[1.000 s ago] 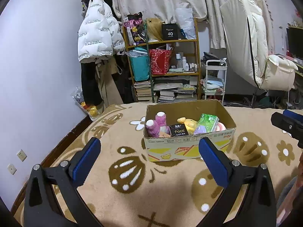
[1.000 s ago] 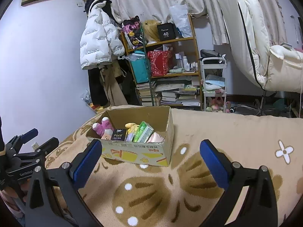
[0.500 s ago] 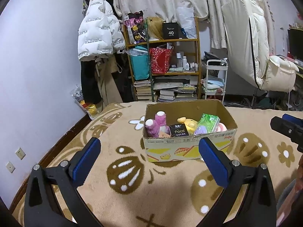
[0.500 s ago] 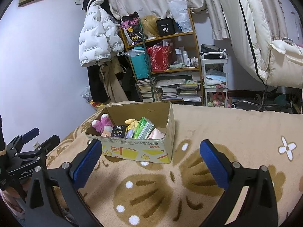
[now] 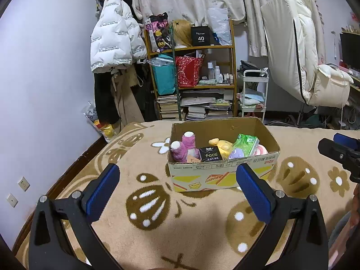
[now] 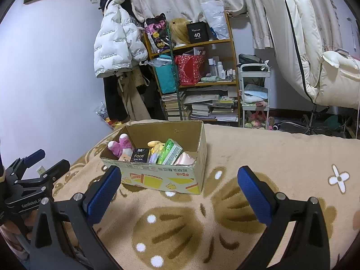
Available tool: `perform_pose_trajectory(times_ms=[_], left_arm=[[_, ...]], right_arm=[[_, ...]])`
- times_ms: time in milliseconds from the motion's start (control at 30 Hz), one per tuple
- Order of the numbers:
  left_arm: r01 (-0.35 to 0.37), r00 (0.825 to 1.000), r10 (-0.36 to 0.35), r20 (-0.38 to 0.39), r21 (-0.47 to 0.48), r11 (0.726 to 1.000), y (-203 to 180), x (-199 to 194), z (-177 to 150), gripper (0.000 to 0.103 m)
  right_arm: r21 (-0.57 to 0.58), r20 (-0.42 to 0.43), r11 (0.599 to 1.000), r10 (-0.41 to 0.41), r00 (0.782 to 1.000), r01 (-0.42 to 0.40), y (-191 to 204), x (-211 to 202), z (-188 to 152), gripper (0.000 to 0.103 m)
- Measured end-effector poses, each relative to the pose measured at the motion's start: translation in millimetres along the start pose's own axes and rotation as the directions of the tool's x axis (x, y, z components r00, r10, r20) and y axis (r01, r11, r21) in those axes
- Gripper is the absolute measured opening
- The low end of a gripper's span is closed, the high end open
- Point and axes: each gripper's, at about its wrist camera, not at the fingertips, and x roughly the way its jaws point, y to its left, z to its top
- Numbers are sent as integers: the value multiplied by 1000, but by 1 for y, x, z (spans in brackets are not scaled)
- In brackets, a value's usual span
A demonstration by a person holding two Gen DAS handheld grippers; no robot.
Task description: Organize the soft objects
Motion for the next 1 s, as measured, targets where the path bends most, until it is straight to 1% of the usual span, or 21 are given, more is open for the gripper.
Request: perform_pose_trajectory(times_ms=[167, 1000], left_arm=[[0, 1000, 0, 15, -4, 1000, 5, -4, 1, 102], [-3, 1000, 3, 14, -2, 1000, 8, -5, 1, 102]], right_arm=[[-1, 0, 1000, 0, 1000, 0, -1, 0, 0, 103], [-5, -1, 1000, -1, 1000, 1, -1, 0, 0, 103]])
